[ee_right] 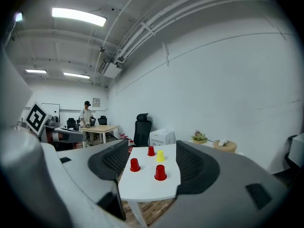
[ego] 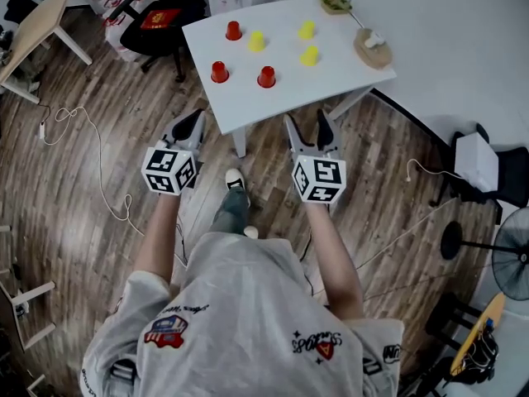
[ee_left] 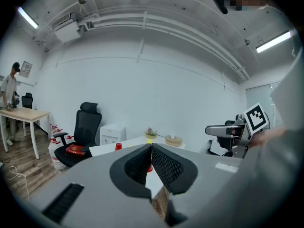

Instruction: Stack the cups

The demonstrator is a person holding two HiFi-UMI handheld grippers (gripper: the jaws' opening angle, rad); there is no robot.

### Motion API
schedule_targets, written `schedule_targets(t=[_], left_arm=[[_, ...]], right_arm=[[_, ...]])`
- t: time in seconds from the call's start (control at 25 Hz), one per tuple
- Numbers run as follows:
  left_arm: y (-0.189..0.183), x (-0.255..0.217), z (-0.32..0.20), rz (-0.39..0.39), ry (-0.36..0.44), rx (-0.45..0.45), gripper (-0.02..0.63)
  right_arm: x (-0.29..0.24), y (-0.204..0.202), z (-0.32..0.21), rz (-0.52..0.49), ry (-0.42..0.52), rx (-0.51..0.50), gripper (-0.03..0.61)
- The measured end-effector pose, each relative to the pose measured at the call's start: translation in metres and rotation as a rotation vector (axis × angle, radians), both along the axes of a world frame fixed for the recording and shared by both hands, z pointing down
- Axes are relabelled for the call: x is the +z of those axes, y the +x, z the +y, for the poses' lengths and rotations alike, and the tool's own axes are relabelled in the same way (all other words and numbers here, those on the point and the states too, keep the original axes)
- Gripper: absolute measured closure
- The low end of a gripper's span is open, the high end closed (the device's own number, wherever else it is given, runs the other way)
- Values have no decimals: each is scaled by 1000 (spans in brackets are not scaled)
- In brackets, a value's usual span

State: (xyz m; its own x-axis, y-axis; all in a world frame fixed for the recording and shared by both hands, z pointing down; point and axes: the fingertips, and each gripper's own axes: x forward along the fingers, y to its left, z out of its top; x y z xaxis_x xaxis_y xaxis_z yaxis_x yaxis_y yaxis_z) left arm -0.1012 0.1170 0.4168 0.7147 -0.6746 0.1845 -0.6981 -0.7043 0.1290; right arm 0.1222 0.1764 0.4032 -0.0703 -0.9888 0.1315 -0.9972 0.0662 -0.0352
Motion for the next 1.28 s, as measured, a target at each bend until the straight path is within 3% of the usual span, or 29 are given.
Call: schedule_targets(t=[0.28, 0.64, 1.28], left_arm=[[26, 6, -105, 10, 2, -1, 607], [41, 5, -232, 3, 10, 7, 607], [49, 37, -305, -8, -37, -37, 607]], right_arm=[[5, 25, -106, 22, -19, -5, 278], [6, 26, -239, 65, -44, -43, 276], [68, 39, -304, 75, -149, -98, 276]])
